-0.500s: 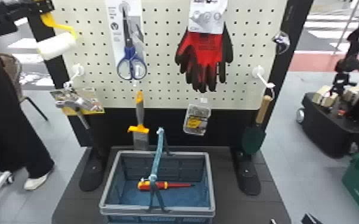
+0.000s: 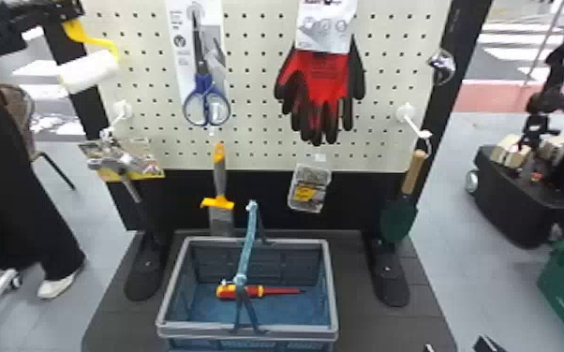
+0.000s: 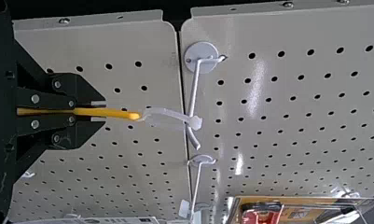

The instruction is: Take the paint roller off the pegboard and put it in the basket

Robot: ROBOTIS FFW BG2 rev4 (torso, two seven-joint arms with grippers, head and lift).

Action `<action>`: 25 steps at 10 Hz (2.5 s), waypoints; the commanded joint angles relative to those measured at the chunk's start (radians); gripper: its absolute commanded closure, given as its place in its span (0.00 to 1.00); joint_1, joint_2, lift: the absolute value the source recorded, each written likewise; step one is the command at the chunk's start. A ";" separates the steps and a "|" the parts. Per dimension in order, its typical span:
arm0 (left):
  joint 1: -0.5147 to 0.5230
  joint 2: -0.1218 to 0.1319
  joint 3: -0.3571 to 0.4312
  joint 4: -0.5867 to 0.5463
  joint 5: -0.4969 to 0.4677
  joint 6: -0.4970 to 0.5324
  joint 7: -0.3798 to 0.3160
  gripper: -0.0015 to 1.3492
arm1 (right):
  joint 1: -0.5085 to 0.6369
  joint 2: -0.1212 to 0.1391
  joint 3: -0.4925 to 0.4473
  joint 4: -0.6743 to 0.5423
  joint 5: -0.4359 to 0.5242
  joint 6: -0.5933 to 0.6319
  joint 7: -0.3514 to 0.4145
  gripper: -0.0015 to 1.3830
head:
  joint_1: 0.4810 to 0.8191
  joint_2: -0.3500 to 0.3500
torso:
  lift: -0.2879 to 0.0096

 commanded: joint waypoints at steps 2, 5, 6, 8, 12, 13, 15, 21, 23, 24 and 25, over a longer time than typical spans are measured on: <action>-0.001 0.000 0.003 -0.003 0.004 -0.008 0.002 0.90 | 0.002 0.000 0.000 0.000 -0.003 0.000 0.000 0.36 | 0.20 0.50 | 0.63; -0.011 0.003 0.000 -0.038 0.014 -0.011 0.011 0.90 | 0.004 -0.002 0.000 0.002 -0.004 0.000 0.000 0.36 | 0.20 0.50 | 0.63; -0.005 0.003 0.000 -0.057 0.018 -0.008 0.016 0.90 | 0.007 -0.003 0.000 0.002 -0.007 0.000 0.000 0.36 | 0.20 0.50 | 0.63; 0.019 0.003 0.009 -0.101 0.023 0.003 0.024 0.90 | 0.007 -0.003 0.000 0.002 -0.007 0.002 0.000 0.36 | 0.20 0.50 | 0.63; 0.126 0.002 0.077 -0.229 0.044 0.018 0.053 0.90 | 0.009 -0.007 0.000 0.002 -0.012 0.005 -0.002 0.36 | 0.20 0.50 | 0.63; 0.199 -0.009 0.118 -0.303 0.055 0.018 0.088 0.90 | 0.009 -0.007 0.000 0.000 -0.010 0.006 0.000 0.36 | 0.20 0.50 | 0.63; 0.405 -0.080 0.219 -0.548 0.070 0.046 0.263 0.90 | 0.011 -0.007 0.000 0.000 -0.012 0.006 0.000 0.36 | 0.20 0.50 | 0.63; 0.824 -0.380 0.365 -0.850 0.247 -0.072 0.475 0.90 | 0.013 -0.007 0.000 0.000 -0.013 0.008 -0.002 0.36 | 0.20 0.50 | 0.63; 0.916 -0.440 0.308 -0.843 0.281 -0.115 0.565 0.90 | 0.011 -0.007 0.002 0.002 -0.012 0.008 0.000 0.36 | 0.20 0.50 | 0.63; 0.940 -0.454 0.288 -0.821 0.290 -0.115 0.587 0.90 | 0.011 -0.007 0.003 0.002 -0.013 0.008 0.000 0.36 | 0.20 0.50 | 0.63; 0.946 -0.454 0.267 -0.776 0.311 -0.117 0.587 0.90 | 0.011 -0.007 0.003 0.002 -0.013 0.008 -0.002 0.36 | 0.20 0.50 | 0.63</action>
